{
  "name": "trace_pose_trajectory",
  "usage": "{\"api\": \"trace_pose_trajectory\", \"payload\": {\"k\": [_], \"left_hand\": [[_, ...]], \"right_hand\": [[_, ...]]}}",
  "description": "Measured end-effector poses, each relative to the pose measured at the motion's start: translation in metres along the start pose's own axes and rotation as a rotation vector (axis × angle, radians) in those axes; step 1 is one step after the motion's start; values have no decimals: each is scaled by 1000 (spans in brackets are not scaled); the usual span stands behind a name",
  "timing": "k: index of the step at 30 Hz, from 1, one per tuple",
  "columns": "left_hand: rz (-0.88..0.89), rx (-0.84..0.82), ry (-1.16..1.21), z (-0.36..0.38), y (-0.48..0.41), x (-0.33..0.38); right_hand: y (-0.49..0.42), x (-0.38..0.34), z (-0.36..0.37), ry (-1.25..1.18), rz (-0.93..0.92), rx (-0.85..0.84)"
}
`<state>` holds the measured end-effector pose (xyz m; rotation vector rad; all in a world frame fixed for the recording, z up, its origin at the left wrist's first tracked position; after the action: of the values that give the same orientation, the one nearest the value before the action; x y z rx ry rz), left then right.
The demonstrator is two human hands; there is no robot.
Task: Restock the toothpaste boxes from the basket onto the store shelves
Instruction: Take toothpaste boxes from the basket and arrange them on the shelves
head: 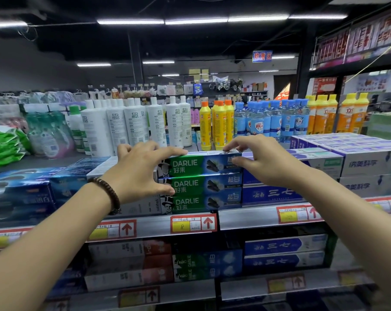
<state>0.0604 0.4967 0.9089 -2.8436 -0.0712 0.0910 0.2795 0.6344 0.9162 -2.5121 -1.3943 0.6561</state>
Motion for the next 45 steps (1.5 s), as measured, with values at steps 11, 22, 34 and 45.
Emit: {"api": "trace_pose_trajectory", "payload": {"k": [11,22,34,45], "left_hand": [[6,44,22,3,3,-2],[6,65,26,6,5,-3],[20,47,-35,9,5,-3],[24,58,-4,11,8,-3]], "right_hand": [[6,0,0,-36,-9,22],[12,-7,0,-33,-16,14],[16,-8,2,49,9,4],[15,-5,1,42,5,31]]}}
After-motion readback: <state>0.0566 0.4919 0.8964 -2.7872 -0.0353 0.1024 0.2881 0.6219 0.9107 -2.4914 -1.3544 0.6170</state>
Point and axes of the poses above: each hand's wrist, its own y-axis away from the middle knuckle, its own z-axis out of the palm, x = y × z, the point moved 9 cm from there along -y, towards the middle knuckle, and after that the axes turned 11 degrees about -x, right-handed, at the moved point
